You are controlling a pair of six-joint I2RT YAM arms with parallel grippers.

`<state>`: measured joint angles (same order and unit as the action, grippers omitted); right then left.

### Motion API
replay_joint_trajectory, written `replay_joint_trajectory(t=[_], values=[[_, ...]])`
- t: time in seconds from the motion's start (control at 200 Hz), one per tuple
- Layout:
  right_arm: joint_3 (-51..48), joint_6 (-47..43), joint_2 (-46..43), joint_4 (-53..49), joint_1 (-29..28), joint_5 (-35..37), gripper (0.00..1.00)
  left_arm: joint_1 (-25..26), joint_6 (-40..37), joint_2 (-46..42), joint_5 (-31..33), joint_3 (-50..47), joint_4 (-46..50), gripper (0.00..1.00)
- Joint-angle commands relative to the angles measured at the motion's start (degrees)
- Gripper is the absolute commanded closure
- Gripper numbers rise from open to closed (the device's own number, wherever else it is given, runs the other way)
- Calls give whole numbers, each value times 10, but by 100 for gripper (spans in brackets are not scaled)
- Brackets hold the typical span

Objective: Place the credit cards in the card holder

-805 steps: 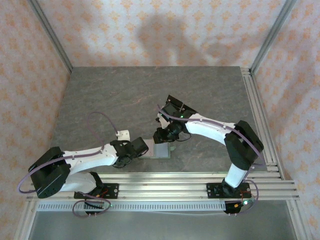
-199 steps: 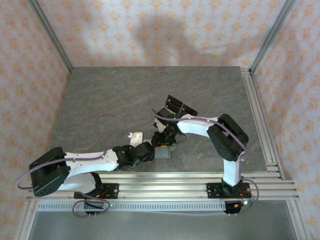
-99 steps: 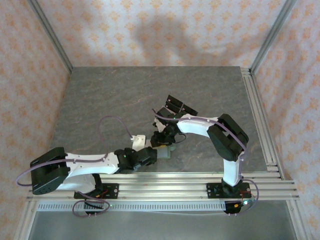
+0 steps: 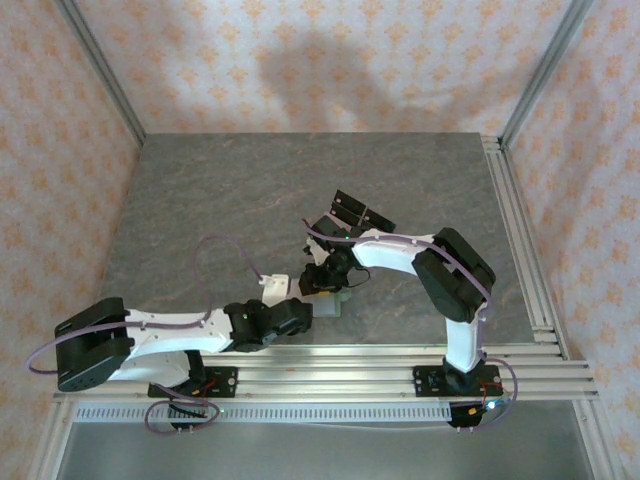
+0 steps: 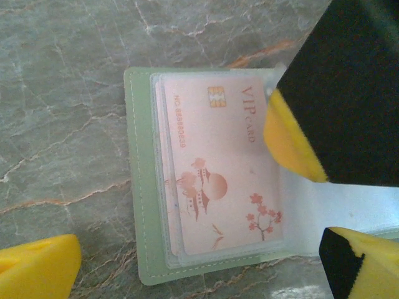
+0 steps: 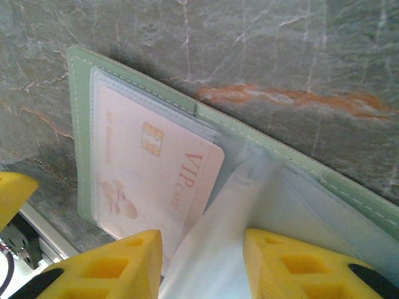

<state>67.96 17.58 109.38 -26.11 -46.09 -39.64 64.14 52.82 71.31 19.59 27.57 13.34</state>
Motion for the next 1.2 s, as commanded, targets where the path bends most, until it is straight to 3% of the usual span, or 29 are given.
replay_joint_trajectory(t=[0.0,0.676,1.006,1.196], values=[[5,4,21,-12,-8,12,60,4,-6,18,3,3,-17,0],[11,2,3,-26,-8,12,60,4,40,106,54,52,54,0],[-18,51,-82,-11,4,85,57,4,45,100,55,47,58,0],[-49,61,-98,-2,5,91,57,4,45,94,56,44,59,0]])
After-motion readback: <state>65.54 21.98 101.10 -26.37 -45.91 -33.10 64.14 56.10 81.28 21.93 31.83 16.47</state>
